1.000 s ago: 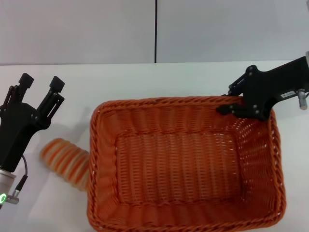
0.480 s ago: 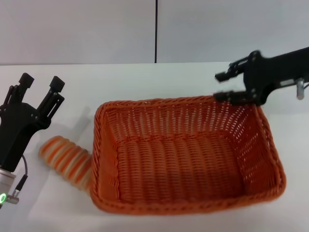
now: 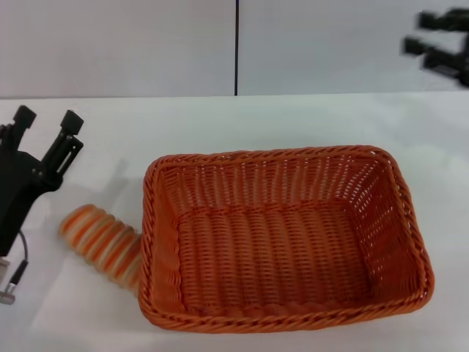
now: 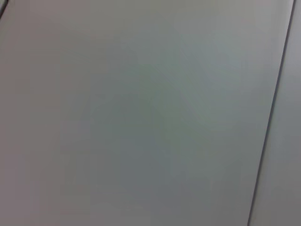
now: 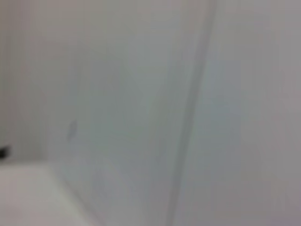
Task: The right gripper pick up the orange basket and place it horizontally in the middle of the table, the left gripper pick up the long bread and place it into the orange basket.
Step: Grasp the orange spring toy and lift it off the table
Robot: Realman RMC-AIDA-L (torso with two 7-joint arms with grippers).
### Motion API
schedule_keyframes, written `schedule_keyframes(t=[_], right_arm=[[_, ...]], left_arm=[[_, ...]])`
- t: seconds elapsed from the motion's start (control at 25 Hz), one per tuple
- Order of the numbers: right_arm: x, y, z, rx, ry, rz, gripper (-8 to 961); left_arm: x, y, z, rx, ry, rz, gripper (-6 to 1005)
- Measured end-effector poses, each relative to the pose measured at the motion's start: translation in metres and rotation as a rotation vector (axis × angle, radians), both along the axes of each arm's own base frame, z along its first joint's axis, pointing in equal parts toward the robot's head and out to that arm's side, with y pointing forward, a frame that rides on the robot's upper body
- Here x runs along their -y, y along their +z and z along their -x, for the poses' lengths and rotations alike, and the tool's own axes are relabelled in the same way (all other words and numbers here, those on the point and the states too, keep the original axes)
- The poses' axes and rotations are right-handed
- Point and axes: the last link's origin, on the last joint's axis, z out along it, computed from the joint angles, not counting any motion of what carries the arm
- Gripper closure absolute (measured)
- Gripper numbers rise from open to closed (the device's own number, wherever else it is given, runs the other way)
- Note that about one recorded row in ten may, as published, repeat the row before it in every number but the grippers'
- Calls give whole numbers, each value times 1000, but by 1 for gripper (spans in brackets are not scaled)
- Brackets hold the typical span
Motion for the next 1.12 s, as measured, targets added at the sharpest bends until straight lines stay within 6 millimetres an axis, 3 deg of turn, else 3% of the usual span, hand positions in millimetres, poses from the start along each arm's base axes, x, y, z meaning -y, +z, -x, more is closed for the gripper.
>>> schedule_keyframes(t=[0.04, 0.12, 0.2, 0.24, 0.28, 0.32, 0.36, 0.52, 0.68, 0.8, 0.84, 0.92, 0.96, 1.12], right_arm=[[8, 12, -14, -88, -42, -86, 512], [12, 17, -20, -131, -58, -126, 512], [24, 25, -38, -232, -108, -214, 512], [37, 29, -56, -319, -154, -300, 512], [37, 29, -56, -319, -154, -300, 512], [53, 29, -75, -394, -205, -386, 512], [53, 29, -75, -394, -205, -386, 512], [89, 25, -114, -555, -359, -571, 512], [105, 22, -127, -610, -425, -634, 512], [114, 18, -133, -612, -455, -640, 512], [119, 14, -136, -620, -474, -641, 512], [121, 13, -137, -624, -481, -641, 512], [122, 11, -138, -628, -488, -640, 512], [124, 6, -141, -631, -521, -642, 512]], left_arm=[[-1, 4, 2, 5, -9, 2, 138], [-2, 9, 4, 18, -16, 12, 138], [-3, 17, 8, 43, -20, 26, 138], [-4, 27, 13, 56, -29, 32, 138], [-4, 27, 13, 56, -29, 32, 138], [-5, 33, 15, 56, -35, 31, 138], [-5, 38, 16, 58, -42, 31, 138], [-7, 57, 22, 41, -61, 41, 138], [-10, 73, 27, -1, -76, 93, 138], [-10, 73, 27, -1, -76, 93, 138], [-11, 92, 33, -28, -79, 163, 137], [-11, 92, 33, -28, -79, 163, 137], [-11, 117, 39, -36, -75, 265, 137], [-10, 124, 39, -63, -84, 317, 137]])
